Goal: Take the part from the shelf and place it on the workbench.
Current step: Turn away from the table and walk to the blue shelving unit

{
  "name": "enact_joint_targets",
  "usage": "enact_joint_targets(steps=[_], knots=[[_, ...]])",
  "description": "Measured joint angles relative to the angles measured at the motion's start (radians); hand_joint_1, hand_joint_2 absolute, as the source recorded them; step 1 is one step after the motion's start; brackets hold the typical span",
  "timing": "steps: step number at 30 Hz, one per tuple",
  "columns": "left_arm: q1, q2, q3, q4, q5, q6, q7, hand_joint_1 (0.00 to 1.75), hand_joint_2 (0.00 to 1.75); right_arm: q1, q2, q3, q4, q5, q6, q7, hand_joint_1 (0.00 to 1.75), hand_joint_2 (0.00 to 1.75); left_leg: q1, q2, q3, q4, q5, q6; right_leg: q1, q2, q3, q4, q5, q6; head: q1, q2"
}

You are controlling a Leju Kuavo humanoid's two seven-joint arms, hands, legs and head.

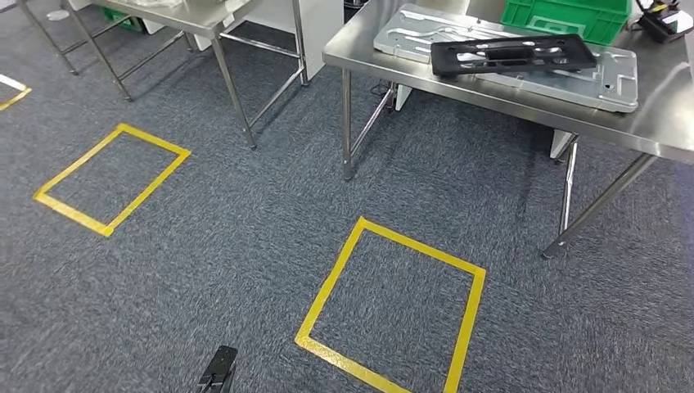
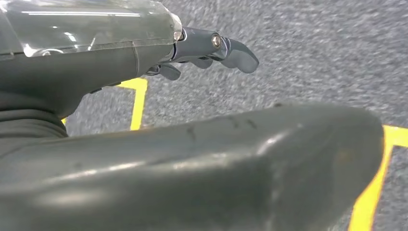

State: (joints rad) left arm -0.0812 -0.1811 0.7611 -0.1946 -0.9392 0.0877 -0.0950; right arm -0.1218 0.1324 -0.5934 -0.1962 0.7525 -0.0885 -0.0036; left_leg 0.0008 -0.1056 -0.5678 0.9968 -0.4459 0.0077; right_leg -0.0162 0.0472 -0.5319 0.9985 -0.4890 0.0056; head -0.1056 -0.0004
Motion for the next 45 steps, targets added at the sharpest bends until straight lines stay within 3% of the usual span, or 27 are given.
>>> enact_joint_targets(steps=[2, 4, 6, 7, 8, 11, 13, 15, 17, 18, 20, 22, 23, 24, 26, 27, 28, 30, 31, 33, 35, 37, 38, 40, 42, 44, 45], knots=[[0.008, 0.002, 0.0, 0.0, 0.004, 0.001, -0.001, 0.0, 0.0, 0.0, 0.005, 0.002, 0.0, 0.008, -0.003, 0.001, 0.0, 0.0, 0.0, 0.029, -0.019, 0.034, -0.023, -0.009, -0.005, -0.021, 0.001, -0.009, 0.007, -0.013, -0.001, 0.0], [0.01, 0.003, 0.0, 0.0, 0.008, 0.002, 0.0, 0.0, 0.0, 0.004, 0.008, 0.004, 0.0, 0.015, -0.004, 0.002, 0.0, 0.0, 0.003, 0.076, -0.07, 0.141, -0.085, -0.019, -0.006, -0.046, 0.001, -0.013, 0.01, -0.02, -0.002, 0.0], [0.01, 0.003, 0.0, 0.0, 0.011, 0.003, 0.002, 0.0, 0.0, 0.007, 0.008, 0.007, 0.001, 0.021, -0.001, 0.004, 0.0, 0.0, 0.01, 0.093, -0.125, 0.262, -0.134, -0.029, -0.004, -0.074, -0.001, -0.012, 0.009, -0.021, -0.002, 0.0], [0.012, 0.003, 0.0, 0.0, 0.012, 0.003, 0.003, 0.0, 0.0, 0.008, 0.008, 0.009, 0.002, 0.024, 0.0, 0.006, 0.0, 0.0, 0.013, 0.097, -0.134, 0.285, -0.135, -0.033, -0.005, -0.086, -0.002, -0.011, 0.009, -0.02, -0.002, 0.0], [0.013, 0.003, 0.001, 0.0, 0.014, 0.003, 0.003, 0.0, 0.0, 0.007, 0.009, 0.01, 0.002, 0.027, 0.002, 0.009, 0.0, 0.0, 0.015, 0.101, -0.124, 0.27, -0.118, -0.035, -0.006, -0.098, -0.002, -0.009, 0.007, -0.018, -0.002, 0.0], [0.012, 0.004, 0.002, 0.0, 0.015, 0.005, 0.0, 0.0, 0.0, 0.006, 0.01, 0.016, 0.002, 0.035, 0.004, 0.019, 0.0, 0.0, 0.016, 0.149, -0.019, 0.076, -0.034, -0.033, -0.005, -0.13, 0.002, -0.003, 0.0, -0.006, -0.002, 0.0], [0.009, 0.004, 0.002, 0.0, 0.014, 0.006, -0.003, 0.0, 0.0, 0.006, 0.01, 0.018, 0.002, 0.038, 0.003, 0.024, 0.0, 0.0, 0.009, 0.17, 0.014, 0.009, -0.022, -0.022, 0.0, -0.148, 0.004, 0.0, -0.005, 0.007, -0.002, 0.0], [0.011, 0.005, 0.002, 0.0, 0.011, 0.006, -0.006, 0.0, 0.0, 0.005, 0.011, 0.018, 0.002, 0.038, 0.001, 0.025, 0.0, 0.0, 0.005, 0.152, 0.008, 0.007, -0.022, -0.008, 0.001, -0.164, 0.008, -0.001, -0.006, 0.019, -0.002, 0.0], [0.015, 0.004, 0.003, 0.0, 0.007, 0.007, -0.008, 0.0, 0.0, 0.004, 0.011, 0.018, 0.002, 0.038, -0.002, 0.025, 0.0, 0.0, 0.007, 0.133, 0.008, 0.001, -0.015, 0.006, -0.004, -0.139, 0.003, 0.019, -0.026, 0.03, -0.001, 0.0], [0.014, 0.004, 0.003, 0.0, 0.007, 0.008, -0.01, 0.0, 0.0, 0.005, 0.01, 0.018, 0.002, 0.038, -0.003, 0.025, 0.0, 0.0, 0.008, 0.123, 0.008, -0.002, -0.011, 0.013, -0.005, -0.113, -0.012, 0.056, -0.052, 0.033, -0.001, 0.0], [0.01, 0.004, 0.003, 0.0, 0.006, 0.009, -0.013, 0.0, 0.0, 0.009, 0.01, 0.018, 0.003, 0.038, -0.005, 0.025, 0.0, 0.0, 0.006, 0.102, 0.004, -0.003, -0.005, 0.022, -0.006, -0.064, -0.073, 0.184, -0.123, 0.034, -0.001, 0.0], [0.01, 0.003, 0.003, 0.0, 0.005, 0.009, -0.015, 0.0, 0.0, 0.013, 0.01, 0.018, 0.005, 0.038, -0.005, 0.026, 0.0, 0.0, 0.002, 0.076, 0.001, -0.002, -0.003, 0.025, -0.005, -0.052, -0.125, 0.282, -0.151, 0.032, -0.001, 0.0], [0.011, 0.003, 0.004, 0.0, 0.005, 0.009, -0.016, 0.0, 0.0, 0.014, 0.01, 0.018, 0.005, 0.038, -0.005, 0.026, 0.0, 0.0, 0.0, 0.062, 0.001, -0.001, -0.003, 0.026, -0.005, -0.05, -0.126, 0.279, -0.133, 0.029, -0.001, 0.0], [0.012, 0.004, 0.004, 0.0, 0.004, 0.008, -0.016, 0.0, 0.0, 0.014, 0.01, 0.018, 0.006, 0.038, -0.006, 0.026, 0.0, 0.0, -0.001, 0.048, 0.002, 0.0, -0.003, 0.025, -0.004, -0.046, -0.11, 0.238, -0.099, 0.024, -0.001, 0.0], [0.012, 0.003, 0.004, 0.0, 0.001, 0.005, -0.016, 0.0, 0.0, 0.015, 0.01, 0.018, 0.006, 0.038, -0.008, 0.026, 0.0, 0.0, -0.003, 0.022, 0.002, 0.004, -0.004, 0.023, -0.003, -0.009, -0.052, 0.105, -0.026, 0.012, -0.001, 0.0], [0.011, 0.003, 0.004, 0.0, -0.001, 0.004, -0.016, 0.0, 0.0, 0.015, 0.009, 0.018, 0.006, 0.038, -0.009, 0.026, 0.0, 0.0, -0.004, 0.01, -0.001, 0.007, -0.004, 0.02, -0.003, 0.008, -0.029, 0.054, -0.007, 0.007, -0.001, 0.0], [0.011, 0.003, 0.004, 0.0, -0.003, 0.003, -0.016, 0.0, 0.0, 0.014, 0.009, 0.018, 0.006, 0.038, -0.01, 0.026, 0.0, 0.0, -0.003, 0.0, -0.005, 0.009, -0.003, 0.015, -0.002, 0.021, -0.018, 0.026, -0.002, 0.004, -0.001, 0.0], [0.014, 0.003, 0.004, 0.0, -0.003, 0.001, -0.015, 0.0, 0.0, 0.013, 0.01, 0.018, 0.007, 0.038, -0.011, 0.026, 0.0, 0.0, -0.001, -0.021, -0.012, 0.007, 0.001, 0.001, -0.001, 0.012, -0.013, 0.012, -0.003, -0.001, -0.002, 0.0], [0.018, 0.004, 0.004, 0.0, -0.002, 0.001, -0.014, 0.0, 0.0, 0.012, 0.011, 0.018, 0.007, 0.038, -0.011, 0.026, 0.0, 0.0, 0.0, -0.014, -0.014, 0.01, 0.0, -0.005, -0.003, 0.002, -0.011, 0.006, 0.0, -0.006, -0.002, 0.0], [0.021, 0.005, 0.005, 0.0, 0.001, 0.001, -0.013, 0.0, 0.0, 0.012, 0.013, 0.018, 0.007, 0.041, -0.011, 0.026, 0.0, 0.0, -0.001, 0.032, -0.036, 0.054, -0.03, -0.014, -0.007, -0.023, -0.005, -0.005, 0.005, -0.019, -0.003, 0.0], [0.018, 0.005, 0.005, 0.0, 0.005, 0.001, -0.013, 0.0, 0.0, 0.014, 0.013, 0.018, 0.007, 0.044, -0.011, 0.028, 0.0, 0.0, 0.004, 0.081, -0.095, 0.178, -0.095, -0.023, -0.005, -0.051, -0.004, -0.008, 0.005, -0.026, -0.004, 0.0], [0.017, 0.005, 0.005, 0.0, 0.008, 0.002, -0.013, 0.0, 0.0, 0.014, 0.013, 0.018, 0.007, 0.047, -0.009, 0.032, 0.0, 0.0, 0.013, 0.094, -0.146, 0.286, -0.133, -0.034, -0.004, -0.08, -0.004, -0.007, 0.003, -0.026, -0.004, 0.0], [0.019, 0.005, 0.006, 0.0, 0.008, 0.003, -0.013, 0.0, 0.0, 0.014, 0.014, 0.018, 0.007, 0.048, -0.008, 0.033, 0.0, 0.0, 0.016, 0.098, -0.146, 0.29, -0.125, -0.038, -0.005, -0.092, -0.003, -0.007, 0.001, -0.025, -0.004, 0.0], [0.021, 0.007, 0.008, 0.0, 0.009, 0.004, -0.015, 0.0, 0.0, 0.014, 0.014, 0.018, 0.007, 0.051, -0.008, 0.036, 0.0, 0.0, 0.022, 0.117, -0.087, 0.186, -0.065, -0.043, -0.008, -0.116, 0.002, -0.004, -0.003, -0.017, -0.004, 0.0], [0.018, 0.008, 0.01, 0.0, 0.009, 0.004, -0.016, 0.0, 0.0, 0.013, 0.014, 0.018, 0.007, 0.054, -0.007, 0.038, 0.0, 0.0, 0.019, 0.161, -0.016, 0.054, -0.022, -0.038, -0.005, -0.137, 0.008, -0.001, -0.01, -0.005, -0.003, 0.0], [0.017, 0.009, 0.01, 0.0, 0.009, 0.004, -0.016, 0.0, 0.0, 0.009, 0.014, 0.018, 0.007, 0.056, -0.007, 0.038, 0.0, 0.0, 0.013, 0.176, 0.004, 0.011, -0.017, -0.026, 0.001, -0.155, 0.014, 0.0, -0.015, 0.008, -0.003, 0.0], [0.018, 0.009, 0.011, 0.0, 0.01, 0.004, -0.016, 0.0, 0.0, 0.007, 0.014, 0.018, 0.007, 0.058, -0.006, 0.039, 0.0, 0.0, 0.012, 0.163, 0.001, 0.011, -0.015, -0.018, 0.002, -0.165, 0.016, -0.001, -0.015, 0.014, -0.003, 0.0]])
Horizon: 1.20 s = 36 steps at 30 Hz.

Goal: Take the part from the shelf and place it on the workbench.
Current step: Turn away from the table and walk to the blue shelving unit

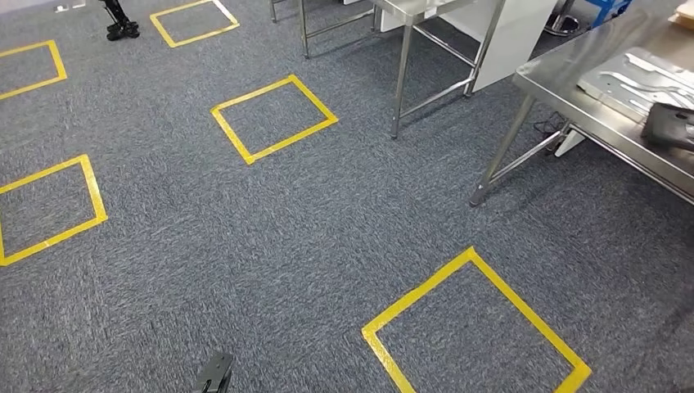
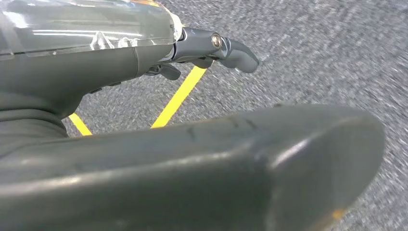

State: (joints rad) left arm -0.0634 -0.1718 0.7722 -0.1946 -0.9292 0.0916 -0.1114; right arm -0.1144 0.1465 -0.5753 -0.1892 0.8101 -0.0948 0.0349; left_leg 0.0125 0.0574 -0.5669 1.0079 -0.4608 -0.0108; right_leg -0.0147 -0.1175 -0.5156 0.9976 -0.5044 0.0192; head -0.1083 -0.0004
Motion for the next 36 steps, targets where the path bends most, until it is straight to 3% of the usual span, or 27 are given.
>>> enact_joint_targets(steps=[1, 3, 5, 7, 8, 9, 10, 12, 14, 16, 18, 21, 22, 23, 24, 25, 27, 29, 31, 32, 34, 36], knots=[[0.002, 0.001, 0.001, 0.0, 0.001, 0.0, 0.0, 0.0, 0.0, -0.002, 0.0, 0.0, 0.0, 0.002, 0.001, 0.0, 0.0, 0.0, 0.001, -0.011, -0.001, -0.002, 0.002, 0.007, -0.002, -0.004, 0.003, 0.0, -0.003, 0.006, 0.0, 0.0], [0.003, 0.001, 0.004, 0.0, 0.004, 0.0, 0.0, 0.0, 0.0, -0.005, 0.001, 0.0, 0.0, 0.005, 0.003, 0.001, 0.0, 0.0, 0.004, -0.033, 0.001, -0.008, 0.008, 0.021, -0.007, 0.031, -0.006, 0.035, -0.034, 0.015, 0.0, 0.0], [0.0, 0.002, 0.007, 0.0, 0.005, 0.0, 0.0, 0.0, 0.0, -0.005, 0.001, 0.001, 0.0, 0.008, 0.005, 0.003, 0.0, 0.0, 0.004, -0.055, 0.0, -0.01, 0.013, 0.031, -0.008, 0.088, -0.056, 0.148, -0.101, 0.016, 0.0, 0.0], [0.0, 0.002, 0.01, 0.0, 0.005, 0.0, 0.0, 0.0, 0.0, -0.003, 0.001, 0.003, 0.001, 0.01, 0.007, 0.005, 0.0, 0.0, -0.001, -0.082, -0.002, -0.01, 0.015, 0.036, -0.006, 0.111, -0.116, 0.264, -0.145, 0.014, 0.0, 0.0], [0.001, 0.002, 0.011, 0.0, 0.005, 0.0, 0.0, 0.0, 0.0, -0.003, 0.001, 0.005, 0.002, 0.011, 0.007, 0.006, 0.0, 0.0, -0.004, -0.096, -0.003, -0.01, 0.015, 0.037, -0.005, 0.114, -0.127, 0.28, -0.138, 0.01, 0.0, 0.0], [0.002, 0.002, 0.013, 0.0, 0.005, 0.0, 0.001, 0.0, 0.0, -0.003, 0.001, 0.006, 0.002, 0.013, 0.007, 0.007, 0.0, 0.0, -0.007, -0.111, -0.002, -0.01, 0.016, 0.038, -0.002, 0.117, -0.119, 0.255, -0.111, 0.004, 0.0, 0.0], [0.003, 0.002, 0.014, 0.0, 0.005, 0.001, 0.001, 0.0, 0.0, -0.004, 0.001, 0.006, 0.002, 0.013, 0.007, 0.007, 0.0, 0.0, -0.01, -0.125, -0.001, -0.01, 0.017, 0.038, 0.002, 0.126, -0.093, 0.196, -0.072, -0.005, 0.0, 0.0], [0.003, -0.001, 0.017, 0.0, 0.005, 0.001, 0.001, 0.0, 0.0, -0.006, -0.002, 0.007, 0.002, 0.014, 0.008, 0.007, 0.0, 0.0, -0.01, -0.148, 0.0, -0.01, 0.02, 0.035, 0.012, 0.166, -0.032, 0.06, -0.01, -0.027, 0.0, 0.0], [0.001, -0.003, 0.018, 0.0, 0.005, 0.002, 0.001, 0.0, 0.0, -0.009, -0.004, 0.008, 0.002, 0.014, 0.008, 0.007, 0.0, 0.0, -0.008, -0.167, -0.006, -0.011, 0.024, 0.026, 0.019, 0.187, -0.007, 0.0, 0.007, -0.04, 0.0, 0.0], [0.003, -0.004, 0.018, 0.001, 0.005, 0.003, 0.001, 0.0, 0.0, -0.012, -0.003, 0.008, 0.002, 0.014, 0.008, 0.008, 0.0, 0.0, -0.007, -0.183, -0.01, -0.015, 0.03, 0.014, 0.018, 0.168, -0.004, -0.013, 0.015, -0.045, 0.0, 0.0], [0.006, -0.003, 0.018, 0.001, 0.004, 0.005, 0.001, 0.0, 0.0, -0.013, -0.002, 0.008, 0.002, 0.014, 0.008, 0.009, 0.0, 0.0, -0.01, -0.158, -0.024, 0.008, 0.015, 0.006, 0.011, 0.145, 0.006, -0.037, 0.03, -0.05, 0.0, 0.0], [0.002, -0.003, 0.018, 0.001, 0.001, 0.006, 0.0, 0.0, 0.0, -0.009, -0.001, 0.008, 0.003, 0.014, 0.007, 0.01, 0.0, 0.0, -0.003, -0.083, -0.105, 0.176, -0.082, -0.01, 0.008, 0.101, 0.013, -0.052, 0.037, -0.054, -0.002, 0.0], [0.001, -0.003, 0.018, 0.001, 0.0, 0.006, 0.0, 0.0, 0.0, -0.008, -0.001, 0.008, 0.003, 0.014, 0.007, 0.01, 0.0, 0.0, 0.003, -0.074, -0.131, 0.233, -0.105, -0.017, 0.008, 0.086, 0.012, -0.052, 0.036, -0.052, -0.003, 0.0], [0.003, -0.002, 0.018, 0.001, -0.001, 0.006, 0.0, 0.0, 0.0, -0.007, -0.001, 0.008, 0.003, 0.014, 0.007, 0.01, 0.0, 0.0, 0.009, -0.069, -0.141, 0.259, -0.11, -0.025, 0.006, 0.072, 0.011, -0.05, 0.033, -0.049, -0.002, 0.0], [0.004, -0.002, 0.018, 0.001, -0.002, 0.006, 0.0, 0.0, 0.0, -0.007, -0.001, 0.008, 0.003, 0.014, 0.007, 0.01, 0.0, 0.0, 0.016, -0.063, -0.134, 0.25, -0.097, -0.033, 0.003, 0.058, 0.011, -0.047, 0.031, -0.045, -0.003, 0.0], [0.005, -0.001, 0.018, 0.001, -0.002, 0.006, 0.0, 0.0, 0.0, -0.007, 0.0, 0.008, 0.003, 0.014, 0.007, 0.01, 0.0, 0.0, 0.024, -0.052, -0.105, 0.201, -0.07, -0.042, -0.001, 0.046, 0.012, -0.042, 0.026, -0.038, -0.003, 0.0], [0.001, -0.002, 0.019, 0.001, -0.004, 0.006, 0.0, 0.0, 0.0, -0.008, -0.002, 0.008, 0.003, 0.012, 0.006, 0.01, 0.0, 0.0, 0.034, -0.003, -0.029, 0.069, -0.016, -0.054, -0.006, 0.024, 0.011, -0.022, 0.011, -0.018, -0.003, 0.0], [-0.003, -0.004, 0.019, 0.001, -0.009, 0.005, 0.0, 0.0, 0.0, -0.009, -0.005, 0.008, 0.003, 0.007, 0.005, 0.009, 0.0, 0.0, 0.033, 0.023, 0.004, 0.008, 0.002, -0.042, -0.006, 0.006, 0.012, -0.005, -0.003, 0.002, -0.002, 0.0], [-0.001, -0.004, 0.019, 0.001, -0.015, 0.004, -0.001, 0.0, 0.0, -0.009, -0.005, 0.008, 0.003, 0.002, 0.005, 0.009, 0.0, 0.0, 0.024, 0.004, -0.003, 0.01, 0.002, -0.018, -0.01, -0.012, 0.017, -0.006, -0.005, 0.016, -0.001, 0.0], [0.001, -0.003, 0.019, 0.001, -0.017, 0.005, -0.001, 0.0, 0.0, -0.01, -0.004, 0.007, 0.003, 0.0, 0.004, 0.009, 0.0, 0.0, 0.022, -0.007, -0.005, 0.008, 0.005, -0.009, -0.016, -0.009, 0.019, -0.006, -0.008, 0.023, -0.001, 0.0], [0.001, -0.003, 0.019, 0.001, -0.023, 0.004, -0.002, 0.0, 0.0, -0.008, -0.002, 0.007, 0.004, -0.004, 0.004, 0.009, 0.0, 0.0, 0.02, -0.03, -0.006, 0.002, 0.012, 0.007, -0.023, 0.038, 0.003, 0.036, -0.046, 0.029, -0.001, 0.0], [-0.002, -0.003, 0.018, 0.001, -0.031, 0.003, -0.002, 0.0, 0.0, -0.004, -0.002, 0.006, 0.004, -0.011, 0.002, 0.009, 0.0, 0.0, 0.015, -0.055, -0.009, -0.001, 0.015, 0.017, -0.021, 0.097, -0.059, 0.165, -0.118, 0.025, -0.001, 0.0]])
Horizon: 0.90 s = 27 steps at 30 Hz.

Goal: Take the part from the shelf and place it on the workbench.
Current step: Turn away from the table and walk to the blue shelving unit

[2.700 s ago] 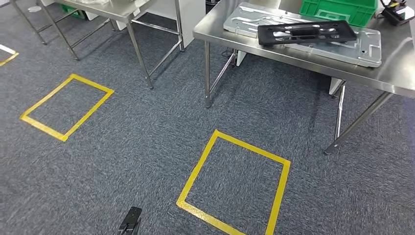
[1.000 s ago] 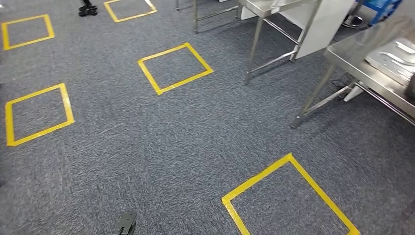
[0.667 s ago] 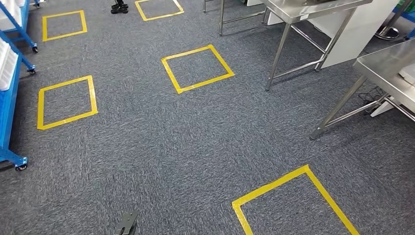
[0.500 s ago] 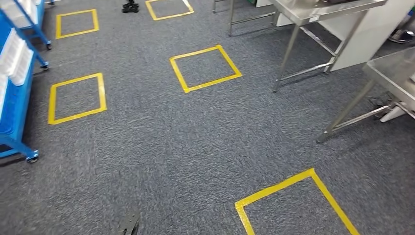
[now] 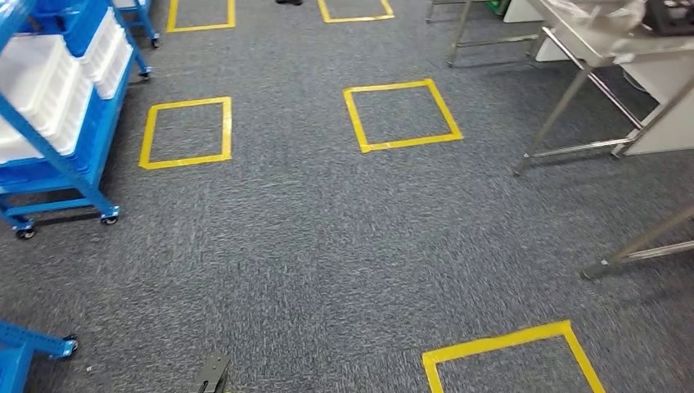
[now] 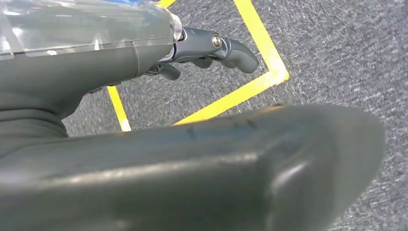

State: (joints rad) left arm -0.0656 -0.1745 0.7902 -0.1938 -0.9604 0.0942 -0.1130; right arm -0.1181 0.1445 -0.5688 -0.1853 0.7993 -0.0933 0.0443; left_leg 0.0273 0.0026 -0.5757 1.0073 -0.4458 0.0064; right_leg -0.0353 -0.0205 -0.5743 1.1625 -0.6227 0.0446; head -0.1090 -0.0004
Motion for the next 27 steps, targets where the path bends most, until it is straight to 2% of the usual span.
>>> enact_joint_targets(steps=[1, 2, 3, 4, 5, 7, 8, 9, 10, 11, 12, 13, 15, 16, 17, 18, 19, 20, 22, 23, 24, 27], knots=[[-0.002, 0.0, -0.001, 0.0, -0.004, -0.002, 0.002, 0.0, 0.0, 0.004, -0.001, -0.001, 0.0, -0.004, -0.001, 0.0, 0.0, 0.0, -0.004, -0.015, -0.001, 0.0, 0.0, 0.003, 0.004, 0.012, -0.039, 0.072, -0.027, -0.004, 0.0, 0.0], [-0.004, 0.0, -0.001, 0.0, -0.008, -0.004, 0.004, 0.0, 0.0, 0.007, -0.001, -0.001, 0.0, -0.007, -0.002, 0.0, 0.0, 0.0, -0.007, -0.03, -0.002, 0.0, 0.0, 0.005, 0.008, 0.016, -0.068, 0.121, -0.035, -0.009, 0.0, 0.0], [-0.004, 0.0, -0.002, 0.0, -0.011, -0.007, 0.008, 0.0, 0.0, 0.009, -0.002, -0.002, 0.001, -0.009, -0.003, 0.0, 0.0, 0.0, -0.01, -0.045, -0.001, 0.0, 0.0, 0.005, 0.012, 0.019, -0.08, 0.131, -0.021, -0.016, 0.0, 0.0], [-0.005, 0.0, -0.002, 0.0, -0.014, -0.008, 0.013, 0.0, 0.0, 0.011, -0.002, -0.003, 0.001, -0.011, -0.004, 0.0, 0.0, 0.0, -0.013, -0.061, 0.002, 0.0, 0.0, 0.006, 0.016, 0.023, -0.073, 0.099, 0.013, -0.024, 0.0, 0.0], [-0.007, -0.001, -0.003, 0.0, -0.017, -0.009, 0.017, 0.0, 0.0, 0.011, -0.002, -0.003, 0.001, -0.012, -0.004, 0.0, 0.0, 0.0, -0.014, -0.075, 0.004, 0.0, 0.0, 0.006, 0.02, 0.034, -0.05, 0.035, 0.058, -0.033, 0.0, 0.0], [-0.016, -0.004, -0.003, 0.0, -0.021, -0.011, 0.025, 0.0, 0.0, 0.011, -0.005, -0.006, 0.001, -0.013, -0.005, 0.001, 0.0, 0.0, -0.017, -0.101, 0.004, 0.002, 0.0, 0.003, 0.025, 0.085, -0.001, -0.095, 0.124, -0.047, 0.0, 0.0], [-0.02, -0.005, -0.003, 0.0, -0.022, -0.011, 0.027, 0.0, 0.0, 0.01, -0.007, -0.008, 0.001, -0.013, -0.005, 0.002, 0.0, 0.0, -0.016, -0.112, 0.001, 0.002, 0.001, -0.001, 0.027, 0.103, 0.011, -0.131, 0.138, -0.051, 0.0, 0.0], [-0.024, -0.007, -0.003, 0.0, -0.022, -0.012, 0.028, 0.0, 0.0, 0.008, -0.009, -0.011, 0.001, -0.013, -0.006, 0.004, 0.0, 0.0, -0.015, -0.123, -0.003, 0.002, 0.002, -0.006, 0.029, 0.112, 0.014, -0.143, 0.139, -0.054, 0.0, 0.0], [-0.026, -0.007, -0.004, 0.0, -0.023, -0.012, 0.03, 0.0, 0.0, 0.006, -0.009, -0.014, 0.001, -0.014, -0.006, 0.006, 0.0, 0.0, -0.013, -0.135, -0.007, -0.001, 0.004, -0.014, 0.03, 0.101, 0.015, -0.147, 0.14, -0.055, 0.0, 0.0], [-0.026, -0.007, -0.004, 0.0, -0.023, -0.012, 0.031, 0.0, 0.0, 0.004, -0.009, -0.016, 0.001, -0.014, -0.006, 0.007, 0.0, 0.0, -0.012, -0.134, -0.009, 0.0, 0.004, -0.019, 0.029, 0.089, 0.017, -0.152, 0.143, -0.059, 0.0, 0.0], [-0.026, -0.007, -0.004, 0.0, -0.023, -0.012, 0.032, 0.0, 0.0, 0.003, -0.009, -0.018, 0.001, -0.014, -0.005, 0.008, 0.0, 0.0, -0.013, -0.117, -0.014, 0.01, -0.003, -0.023, 0.028, 0.077, 0.021, -0.159, 0.146, -0.065, 0.0, 0.0], [-0.028, -0.007, -0.004, 0.0, -0.023, -0.012, 0.033, 0.0, 0.0, 0.003, -0.009, -0.018, 0.001, -0.014, -0.005, 0.009, 0.0, 0.0, -0.015, -0.091, -0.028, 0.037, -0.021, -0.026, 0.027, 0.063, 0.025, -0.166, 0.149, -0.07, -0.001, 0.0], [-0.036, -0.007, -0.004, 0.0, -0.024, -0.013, 0.034, 0.0, 0.0, 0.005, -0.01, -0.02, 0.001, -0.014, -0.005, 0.011, 0.0, 0.0, -0.017, -0.034, -0.079, 0.148, -0.083, -0.031, 0.029, 0.034, 0.029, -0.171, 0.15, -0.078, -0.001, 0.0], [-0.039, -0.007, -0.004, 0.0, -0.025, -0.013, 0.035, 0.0, 0.0, 0.006, -0.01, -0.021, 0.001, -0.014, -0.005, 0.012, 0.0, 0.0, -0.016, -0.021, -0.111, 0.215, -0.113, -0.034, 0.031, 0.018, 0.029, -0.171, 0.149, -0.08, -0.001, 0.0], [-0.039, -0.007, -0.004, 0.0, -0.026, -0.014, 0.036, 0.0, 0.0, 0.006, -0.011, -0.023, 0.001, -0.014, -0.005, 0.012, 0.0, 0.0, -0.015, -0.015, -0.133, 0.262, -0.128, -0.036, 0.033, 0.003, 0.029, -0.17, 0.147, -0.081, -0.001, 0.0], [-0.038, -0.007, -0.004, 0.0, -0.027, -0.014, 0.037, 0.0, 0.0, 0.006, -0.011, -0.024, 0.001, -0.014, -0.005, 0.012, 0.0, 0.0, -0.015, -0.012, -0.139, 0.278, -0.126, -0.038, 0.035, -0.011, 0.029, -0.169, 0.145, -0.081, -0.001, 0.0], [-0.037, -0.007, -0.004, 0.0, -0.028, -0.015, 0.038, 0.0, 0.0, 0.006, -0.011, -0.025, 0.001, -0.014, -0.005, 0.012, 0.0, 0.0, -0.015, -0.007, -0.123, 0.253, -0.105, -0.038, 0.036, -0.025, 0.03, -0.168, 0.143, -0.081, -0.001, 0.0], [-0.037, -0.007, -0.004, 0.0, -0.029, -0.016, 0.038, 0.0, 0.0, 0.005, -0.011, -0.026, 0.001, -0.014, -0.005, 0.013, 0.0, 0.0, -0.015, 0.003, -0.088, 0.191, -0.073, -0.036, 0.036, -0.037, 0.032, -0.166, 0.141, -0.079, -0.001, 0.0], [-0.04, -0.006, -0.004, 0.0, -0.033, -0.017, 0.038, 0.0, 0.0, 0.005, -0.011, -0.027, 0.001, -0.014, -0.005, 0.012, 0.0, 0.0, -0.021, 0.041, -0.012, 0.052, -0.024, -0.024, 0.04, -0.059, 0.036, -0.163, 0.135, -0.073, -0.001, 0.0], [-0.042, -0.006, -0.004, 0.0, -0.034, -0.018, 0.039, 0.0, 0.0, 0.005, -0.011, -0.027, 0.001, -0.014, -0.005, 0.012, 0.0, 0.0, -0.024, 0.055, 0.009, 0.012, -0.013, -0.018, 0.043, -0.067, 0.038, -0.162, 0.132, -0.07, -0.001, 0.0], [-0.043, -0.006, -0.004, 0.0, -0.035, -0.018, 0.039, 0.0, 0.0, 0.005, -0.011, -0.027, 0.001, -0.014, -0.005, 0.012, 0.0, 0.0, -0.027, 0.061, 0.017, -0.005, -0.012, -0.012, 0.045, -0.072, 0.038, -0.161, 0.131, -0.067, -0.001, 0.0], [-0.043, -0.006, -0.004, 0.0, -0.036, -0.018, 0.039, 0.0, 0.0, 0.004, -0.011, -0.027, 0.001, -0.014, -0.005, 0.012, 0.0, 0.0, -0.028, 0.051, 0.016, -0.005, -0.01, -0.008, 0.045, -0.079, 0.039, -0.16, 0.13, -0.064, -0.001, 0.0]])
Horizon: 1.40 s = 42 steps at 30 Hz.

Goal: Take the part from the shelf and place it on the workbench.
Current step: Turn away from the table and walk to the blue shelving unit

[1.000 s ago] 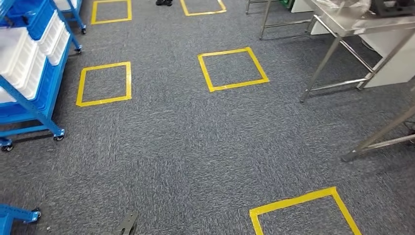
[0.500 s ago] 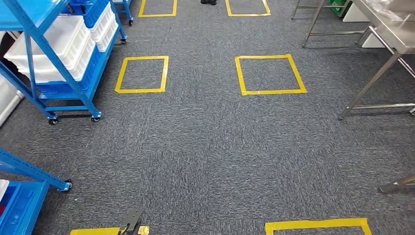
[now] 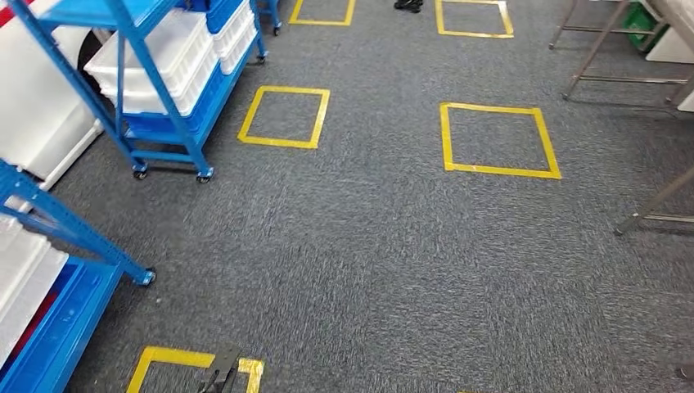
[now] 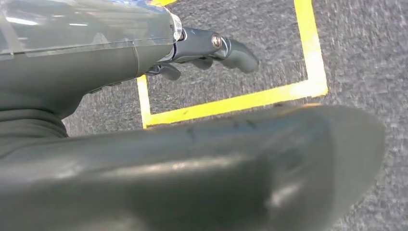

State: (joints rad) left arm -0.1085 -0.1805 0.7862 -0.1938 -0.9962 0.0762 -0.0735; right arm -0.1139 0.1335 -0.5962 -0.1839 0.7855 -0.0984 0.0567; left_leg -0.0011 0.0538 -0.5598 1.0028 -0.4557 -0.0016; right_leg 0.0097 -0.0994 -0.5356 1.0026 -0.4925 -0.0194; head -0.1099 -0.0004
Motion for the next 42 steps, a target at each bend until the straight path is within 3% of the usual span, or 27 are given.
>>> enact_joint_targets(steps=[1, 3, 5, 6, 7, 8, 9, 11, 13, 15, 16, 18, 20, 22, 23, 24, 27, 29, 30, 31, 33, 35, 37, 38, 39, 40, 42], knots=[[0.001, 0.001, 0.0, 0.0, 0.0, 0.0, 0.0, 0.0, 0.0, -0.001, 0.0, 0.0, 0.0, 0.0, 0.0, 0.0, 0.0, 0.0, -0.001, -0.005, -0.002, 0.0, 0.0, 0.001, -0.001, -0.004, 0.001, -0.001, 0.0, 0.002, 0.0, 0.0], [0.002, 0.002, 0.0, 0.0, -0.001, -0.001, 0.0, 0.0, 0.0, -0.001, -0.001, 0.0, 0.0, 0.0, 0.0, 0.0, 0.0, 0.0, 0.004, -0.032, -0.002, -0.01, 0.009, 0.016, -0.007, 0.034, -0.021, 0.062, -0.046, 0.015, 0.0, 0.0], [-0.001, 0.002, -0.001, 0.0, -0.002, -0.002, 0.0, 0.0, 0.0, 0.002, -0.001, -0.001, 0.001, -0.001, 0.0, -0.001, 0.0, 0.0, 0.009, -0.064, 0.0, -0.02, 0.019, 0.028, -0.015, 0.087, -0.08, 0.196, -0.122, 0.028, 0.001, 0.0], [-0.001, 0.002, -0.001, 0.0, -0.002, -0.002, 0.0, 0.0, 0.0, 0.004, -0.001, -0.002, 0.001, -0.001, 0.0, -0.001, 0.0, 0.0, 0.009, -0.075, -0.002, -0.019, 0.02, 0.028, -0.018, 0.093, -0.108, 0.252, -0.142, 0.03, 0.001, 0.0], [0.0, 0.002, -0.001, 0.0, -0.002, -0.002, 0.0, 0.0, 0.0, 0.006, -0.002, -0.003, 0.002, -0.001, 0.0, -0.001, 0.0, 0.0, 0.009, -0.088, -0.002, -0.017, 0.02, 0.027, -0.021, 0.096, -0.122, 0.278, -0.141, 0.032, 0.001, 0.0], [0.002, 0.002, -0.002, 0.0, -0.002, -0.002, 0.0, 0.0, 0.0, 0.007, -0.002, -0.004, 0.002, -0.001, 0.0, -0.001, 0.0, 0.0, 0.009, -0.102, -0.003, -0.014, 0.02, 0.026, -0.025, 0.097, -0.119, 0.266, -0.12, 0.034, 0.001, 0.0], [0.002, 0.002, -0.002, 0.0, -0.002, -0.002, 0.0, 0.0, 0.0, 0.008, -0.002, -0.005, 0.002, -0.001, 0.0, -0.001, 0.0, 0.0, 0.01, -0.116, -0.002, -0.012, 0.019, 0.023, -0.029, 0.103, -0.098, 0.217, -0.083, 0.036, 0.001, 0.0], [0.002, 0.002, -0.002, 0.0, -0.002, -0.002, 0.0, 0.0, 0.0, 0.008, -0.002, -0.006, 0.003, -0.001, 0.0, -0.001, 0.0, 0.0, 0.012, -0.14, -0.005, -0.004, 0.016, 0.013, -0.038, 0.139, -0.039, 0.084, -0.018, 0.038, 0.001, 0.0], [0.001, 0.002, -0.002, 0.0, -0.002, -0.002, 0.0, 0.0, 0.0, 0.008, -0.002, -0.007, 0.003, 0.0, 0.0, -0.001, 0.0, 0.0, 0.012, -0.159, -0.012, 0.0, 0.017, -0.001, -0.038, 0.164, -0.013, 0.022, -0.001, 0.035, 0.001, 0.0], [0.005, 0.002, -0.004, 0.0, -0.002, -0.001, 0.0, 0.0, 0.0, 0.007, -0.002, -0.008, 0.003, 0.0, 0.001, -0.001, 0.0, 0.0, 0.014, -0.178, -0.019, -0.003, 0.022, -0.017, -0.033, 0.15, -0.014, 0.018, 0.001, 0.023, 0.001, 0.0], [0.008, 0.002, -0.004, 0.0, -0.002, 0.0, -0.001, 0.0, 0.0, 0.006, -0.001, -0.008, 0.003, 0.0, 0.001, -0.001, 0.0, 0.0, 0.016, -0.174, -0.022, -0.001, 0.02, -0.022, -0.033, 0.14, -0.013, 0.015, 0.004, 0.015, 0.001, 0.0], [0.011, 0.002, -0.005, 0.0, -0.002, 0.0, -0.002, 0.0, 0.0, 0.006, -0.001, -0.008, 0.003, 0.002, 0.002, -0.001, 0.0, 0.0, 0.015, -0.13, -0.048, 0.054, -0.017, -0.029, -0.032, 0.116, -0.013, 0.007, 0.009, -0.002, 0.001, 0.0], [0.01, 0.002, -0.005, 0.0, -0.002, 0.001, -0.003, 0.0, 0.0, 0.009, -0.001, -0.008, 0.003, 0.003, 0.002, -0.001, 0.0, 0.0, 0.013, -0.078, -0.107, 0.187, -0.09, -0.031, -0.024, 0.087, -0.014, 0.006, 0.009, -0.013, 0.0, 0.0], [0.011, 0.001, -0.006, 0.0, -0.002, 0.001, -0.004, 0.0, 0.0, 0.011, -0.002, -0.008, 0.003, 0.005, 0.002, -0.001, 0.0, 0.0, 0.014, -0.064, -0.151, 0.293, -0.129, -0.032, -0.017, 0.059, -0.014, 0.007, 0.007, -0.016, 0.0, 0.0], [0.012, 0.001, -0.006, 0.0, -0.002, 0.001, -0.004, 0.0, 0.0, 0.011, -0.002, -0.008, 0.004, 0.005, 0.002, -0.001, 0.0, 0.0, 0.014, -0.061, -0.146, 0.291, -0.119, -0.031, -0.015, 0.046, -0.014, 0.007, 0.006, -0.016, 0.0, 0.0], [0.013, 0.001, -0.006, 0.0, -0.002, 0.001, -0.004, 0.0, 0.0, 0.01, -0.002, -0.008, 0.004, 0.006, 0.002, -0.001, 0.0, 0.0, 0.013, -0.055, -0.119, 0.245, -0.092, -0.028, -0.013, 0.034, -0.012, 0.007, 0.005, -0.016, 0.0, 0.0], [0.012, 0.001, -0.006, 0.0, -0.002, 0.001, -0.005, 0.0, 0.0, 0.009, -0.002, -0.008, 0.004, 0.007, 0.002, -0.001, 0.0, 0.0, 0.003, 0.01, -0.007, 0.04, -0.015, -0.01, -0.007, 0.002, -0.005, 0.009, -0.001, -0.008, 0.001, 0.0], [0.011, 0.001, -0.006, 0.0, -0.002, 0.002, -0.005, 0.0, 0.0, 0.009, -0.001, -0.008, 0.003, 0.008, 0.002, -0.001, 0.0, 0.0, -0.006, 0.025, 0.006, 0.003, -0.01, 0.002, -0.005, -0.017, -0.002, 0.01, -0.003, 0.0, 0.001, 0.0], [0.011, 0.002, -0.006, 0.0, -0.002, 0.002, -0.005, 0.0, 0.0, 0.008, -0.001, -0.008, 0.003, 0.009, 0.003, -0.001, 0.0, 0.0, -0.005, 0.01, 0.004, 0.0, -0.006, 0.007, -0.005, -0.026, 0.0, 0.009, -0.003, 0.005, 0.001, 0.0], [0.013, 0.002, -0.006, 0.0, -0.002, 0.002, -0.005, 0.0, 0.0, 0.007, -0.001, -0.008, 0.003, 0.009, 0.003, -0.001, 0.0, 0.0, -0.004, -0.001, 0.004, -0.004, -0.002, 0.012, -0.007, -0.021, 0.002, 0.011, -0.006, 0.011, 0.001, 0.0], [0.012, 0.001, -0.006, 0.0, -0.002, 0.002, -0.005, 0.0, 0.0, 0.007, -0.001, -0.008, 0.004, 0.01, 0.004, -0.002, 0.0, 0.0, 0.003, -0.025, 0.007, -0.014, 0.007, 0.023, -0.012, 0.028, -0.013, 0.052, -0.039, 0.022, 0.001, 0.0], [0.008, 0.001, -0.006, 0.0, -0.003, 0.002, -0.006, 0.0, 0.0, 0.01, -0.001, -0.008, 0.004, 0.011, 0.005, -0.002, 0.0, 0.0, 0.004, -0.049, 0.004, -0.016, 0.013, 0.03, -0.017, 0.082, -0.066, 0.167, -0.105, 0.027, 0.001, 0.0], [0.008, 0.001, -0.006, 0.0, -0.003, 0.002, -0.006, 0.0, 0.0, 0.013, -0.001, -0.008, 0.004, 0.012, 0.005, -0.001, 0.0, 0.0, 0.004, -0.077, -0.001, -0.014, 0.015, 0.031, -0.02, 0.094, -0.12, 0.274, -0.142, 0.03, 0.001, 0.0], [0.01, 0.001, -0.006, 0.0, -0.003, 0.002, -0.006, 0.0, 0.0, 0.013, -0.002, -0.008, 0.004, 0.013, 0.005, -0.001, 0.0, 0.0, 0.004, -0.092, -0.001, -0.013, 0.016, 0.03, -0.021, 0.096, -0.126, 0.282, -0.131, 0.031, 0.001, 0.0], [0.012, 0.0, -0.006, 0.0, -0.003, 0.002, -0.006, 0.0, 0.0, 0.014, -0.002, -0.008, 0.004, 0.014, 0.005, -0.001, 0.0, 0.0, 0.004, -0.106, -0.001, -0.011, 0.017, 0.029, -0.023, 0.098, -0.113, 0.25, -0.101, 0.031, 0.001, 0.0], [0.013, 0.0, -0.006, 0.0, -0.003, 0.001, -0.007, 0.0, 0.0, 0.013, -0.003, -0.008, 0.004, 0.016, 0.004, -0.001, 0.0, 0.0, 0.005, -0.12, -0.001, -0.009, 0.017, 0.026, -0.026, 0.107, -0.086, 0.189, -0.061, 0.03, 0.001, 0.0], [0.012, -0.001, -0.006, 0.0, -0.003, 0.001, -0.009, 0.0, 0.0, 0.014, -0.005, -0.008, 0.004, 0.019, 0.003, -0.001, 0.0, 0.0, 0.006, -0.145, -0.004, -0.002, 0.015, 0.017, -0.03, 0.149, -0.031, 0.067, -0.007, 0.028, 0.001, 0.0]])
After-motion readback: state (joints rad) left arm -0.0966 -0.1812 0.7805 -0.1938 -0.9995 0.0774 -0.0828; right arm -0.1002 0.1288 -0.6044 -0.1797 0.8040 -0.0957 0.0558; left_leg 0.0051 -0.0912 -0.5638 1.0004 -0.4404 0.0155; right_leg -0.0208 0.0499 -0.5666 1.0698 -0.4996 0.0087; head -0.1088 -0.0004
